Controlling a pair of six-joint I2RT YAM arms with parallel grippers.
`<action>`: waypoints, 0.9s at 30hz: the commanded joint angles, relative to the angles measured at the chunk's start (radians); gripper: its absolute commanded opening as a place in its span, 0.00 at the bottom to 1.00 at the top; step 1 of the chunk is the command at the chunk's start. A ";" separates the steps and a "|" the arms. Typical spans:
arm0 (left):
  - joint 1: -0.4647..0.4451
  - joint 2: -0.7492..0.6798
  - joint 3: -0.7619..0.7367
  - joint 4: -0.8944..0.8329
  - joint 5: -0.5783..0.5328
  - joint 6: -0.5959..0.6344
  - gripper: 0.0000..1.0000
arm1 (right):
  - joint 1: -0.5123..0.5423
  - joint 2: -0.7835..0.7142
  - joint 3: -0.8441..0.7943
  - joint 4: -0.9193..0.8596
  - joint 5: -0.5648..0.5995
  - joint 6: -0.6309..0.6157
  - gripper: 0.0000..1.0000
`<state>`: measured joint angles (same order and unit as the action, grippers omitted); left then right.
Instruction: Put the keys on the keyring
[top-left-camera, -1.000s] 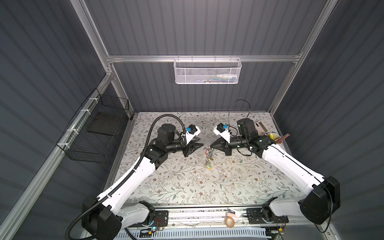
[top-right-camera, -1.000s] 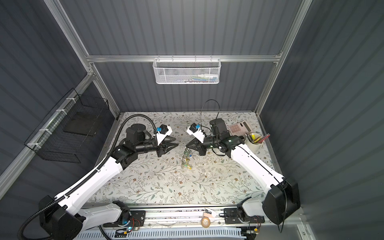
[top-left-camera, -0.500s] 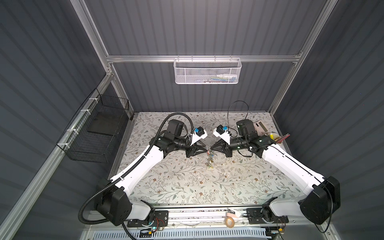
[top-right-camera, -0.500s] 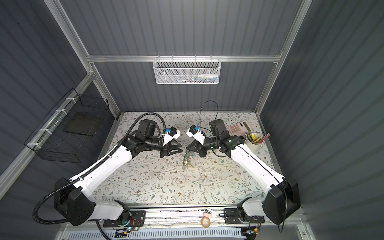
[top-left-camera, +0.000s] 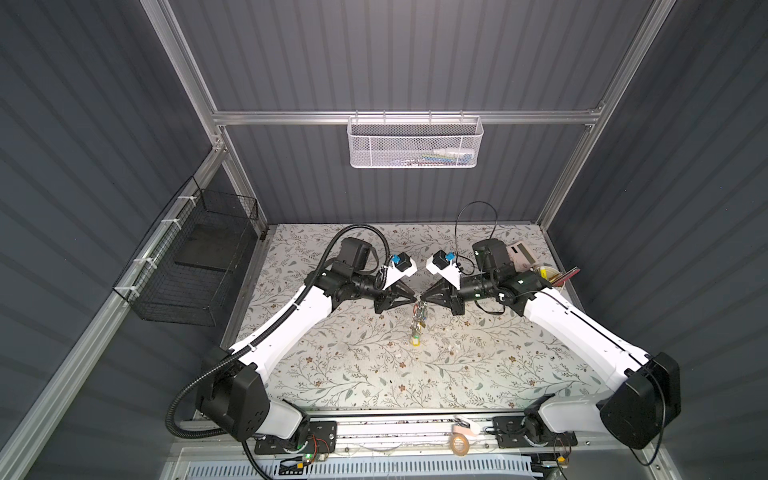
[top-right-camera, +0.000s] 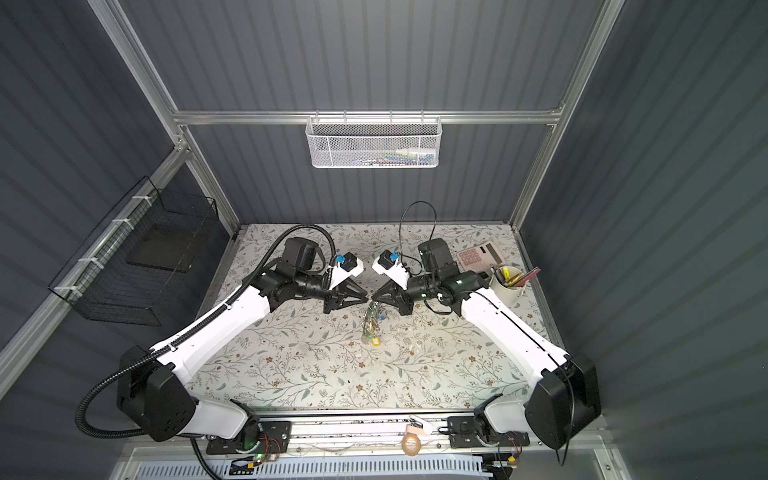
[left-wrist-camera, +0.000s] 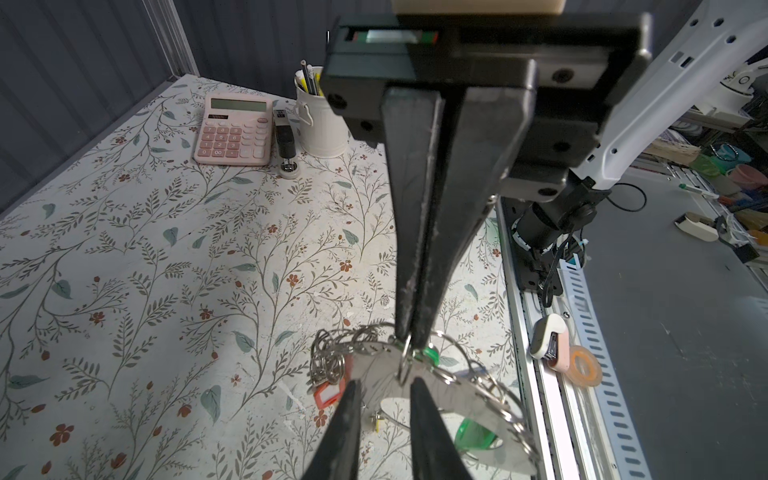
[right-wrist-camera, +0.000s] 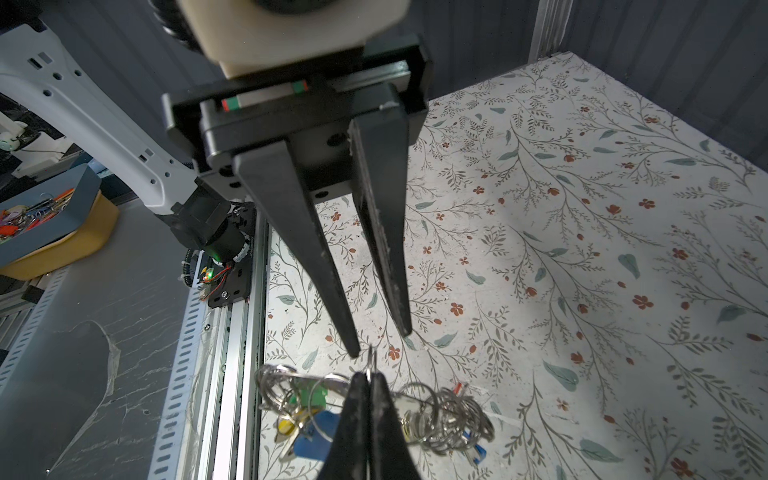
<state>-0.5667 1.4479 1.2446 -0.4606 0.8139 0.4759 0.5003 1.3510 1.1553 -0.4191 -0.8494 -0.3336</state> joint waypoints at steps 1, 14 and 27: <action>0.006 0.010 0.037 -0.020 0.036 0.013 0.21 | 0.004 -0.002 0.022 0.025 -0.040 0.013 0.00; -0.008 0.015 0.026 0.020 0.080 0.000 0.16 | 0.004 -0.001 0.021 0.052 -0.050 0.024 0.00; -0.033 0.009 -0.003 0.067 0.032 -0.036 0.00 | 0.000 0.002 0.020 0.055 -0.048 0.029 0.00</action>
<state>-0.5793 1.4551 1.2461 -0.4244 0.8555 0.4599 0.5003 1.3510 1.1553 -0.4061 -0.8715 -0.3164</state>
